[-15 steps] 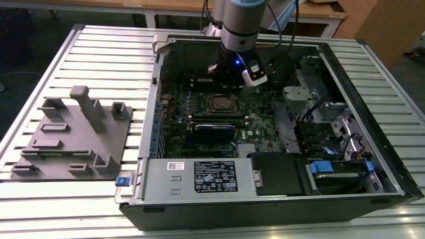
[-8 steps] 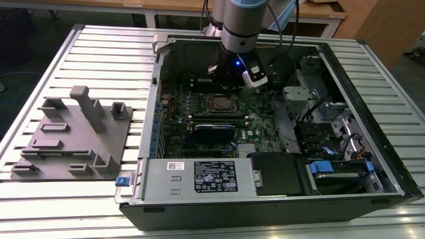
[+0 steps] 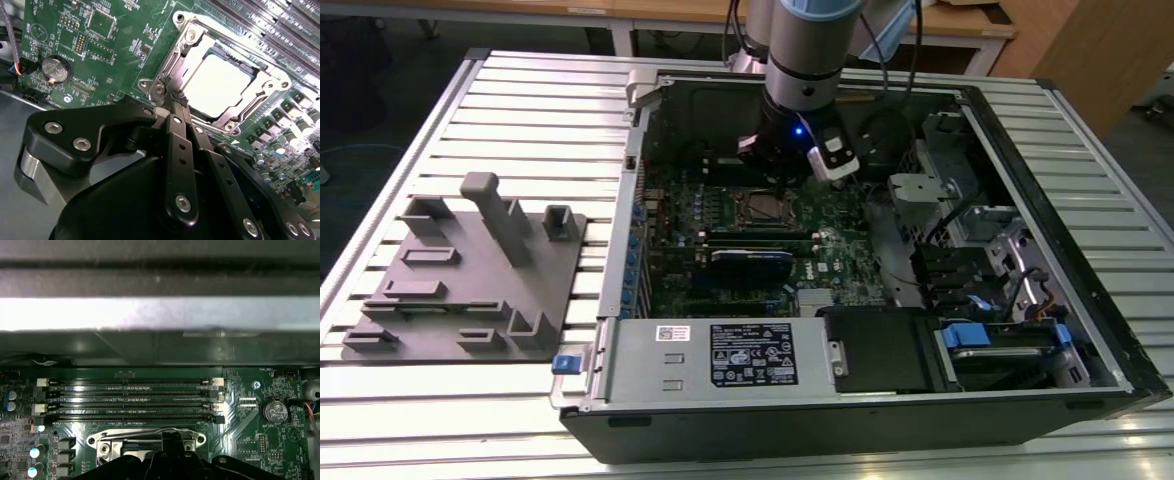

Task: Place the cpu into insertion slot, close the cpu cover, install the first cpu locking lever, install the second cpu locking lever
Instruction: 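Install the second cpu locking lever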

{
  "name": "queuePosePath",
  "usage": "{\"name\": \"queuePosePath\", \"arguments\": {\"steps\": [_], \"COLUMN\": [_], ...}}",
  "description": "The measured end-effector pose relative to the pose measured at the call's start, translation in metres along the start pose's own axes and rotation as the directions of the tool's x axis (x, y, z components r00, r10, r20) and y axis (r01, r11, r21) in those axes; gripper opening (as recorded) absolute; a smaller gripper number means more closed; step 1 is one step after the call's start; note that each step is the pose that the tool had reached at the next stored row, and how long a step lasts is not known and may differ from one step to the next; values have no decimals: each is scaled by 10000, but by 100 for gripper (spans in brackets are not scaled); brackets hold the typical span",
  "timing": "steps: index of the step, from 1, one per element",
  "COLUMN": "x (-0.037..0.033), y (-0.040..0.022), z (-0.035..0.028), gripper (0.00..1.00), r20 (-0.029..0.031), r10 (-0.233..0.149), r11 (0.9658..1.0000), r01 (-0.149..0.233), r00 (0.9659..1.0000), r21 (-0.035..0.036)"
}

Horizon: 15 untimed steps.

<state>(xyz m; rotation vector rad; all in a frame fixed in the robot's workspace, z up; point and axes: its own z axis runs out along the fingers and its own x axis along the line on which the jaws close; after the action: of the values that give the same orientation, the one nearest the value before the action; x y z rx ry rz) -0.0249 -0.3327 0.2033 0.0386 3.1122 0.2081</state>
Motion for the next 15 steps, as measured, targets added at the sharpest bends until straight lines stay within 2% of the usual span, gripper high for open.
{"name": "queuePosePath", "arguments": {"steps": [12, 15], "x": [-1, -1], "y": [-12, -10], "z": [-2, -20], "gripper": [11, 11], "r20": [0, 0], "r10": [0, -1], "r11": [10000, 10000], "r01": [0, 1], "r00": [10000, 10000], "r21": [8, 21]}}
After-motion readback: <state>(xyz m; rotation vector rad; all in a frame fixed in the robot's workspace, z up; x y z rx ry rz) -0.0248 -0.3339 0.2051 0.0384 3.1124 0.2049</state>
